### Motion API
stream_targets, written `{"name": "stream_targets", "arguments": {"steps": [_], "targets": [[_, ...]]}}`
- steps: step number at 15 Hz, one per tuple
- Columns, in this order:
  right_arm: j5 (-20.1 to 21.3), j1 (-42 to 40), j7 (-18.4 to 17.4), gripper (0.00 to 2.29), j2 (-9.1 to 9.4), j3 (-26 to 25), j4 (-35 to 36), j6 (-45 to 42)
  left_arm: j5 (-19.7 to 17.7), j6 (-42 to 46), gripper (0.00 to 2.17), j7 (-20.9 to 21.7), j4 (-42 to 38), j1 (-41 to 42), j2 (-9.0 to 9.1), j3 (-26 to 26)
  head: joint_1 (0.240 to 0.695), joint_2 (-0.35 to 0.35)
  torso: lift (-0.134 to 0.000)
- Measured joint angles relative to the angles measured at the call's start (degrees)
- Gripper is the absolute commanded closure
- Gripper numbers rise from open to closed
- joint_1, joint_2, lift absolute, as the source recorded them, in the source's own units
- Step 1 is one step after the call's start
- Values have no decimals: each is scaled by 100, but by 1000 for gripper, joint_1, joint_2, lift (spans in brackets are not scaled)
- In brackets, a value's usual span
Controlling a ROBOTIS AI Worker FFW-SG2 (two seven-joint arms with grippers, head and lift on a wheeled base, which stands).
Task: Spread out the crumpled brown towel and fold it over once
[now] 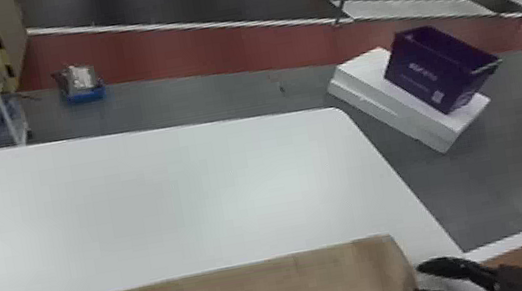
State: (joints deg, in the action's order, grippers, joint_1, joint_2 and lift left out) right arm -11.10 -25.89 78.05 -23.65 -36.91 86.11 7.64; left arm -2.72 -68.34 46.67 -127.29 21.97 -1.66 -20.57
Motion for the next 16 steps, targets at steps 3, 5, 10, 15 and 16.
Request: {"name": "stream_targets", "arguments": {"steps": [3,5,10,15,16], "targets": [[-95,-144,0,586,-31,-147,180,129,1,0,1885,-23,13,-7,7,47,695,-350,-123],[-63,-161,0,586,-35,-116,220,193,7,0,1885,-18,26,-6,8,68,695,-350,-123],[37,-166,0,748,-49,73,279,413,8,0,1889,9,14,53,6,15,695,-350,-123],[49,-275,0,1423,-48,100,469,599,3,0,1889,18,-21,99,0,-35,695,-340,-123],[19,-307,0,1433,-49,69,536,665,1,0,1889,18,-23,104,0,-39,695,-341,-123]]}}
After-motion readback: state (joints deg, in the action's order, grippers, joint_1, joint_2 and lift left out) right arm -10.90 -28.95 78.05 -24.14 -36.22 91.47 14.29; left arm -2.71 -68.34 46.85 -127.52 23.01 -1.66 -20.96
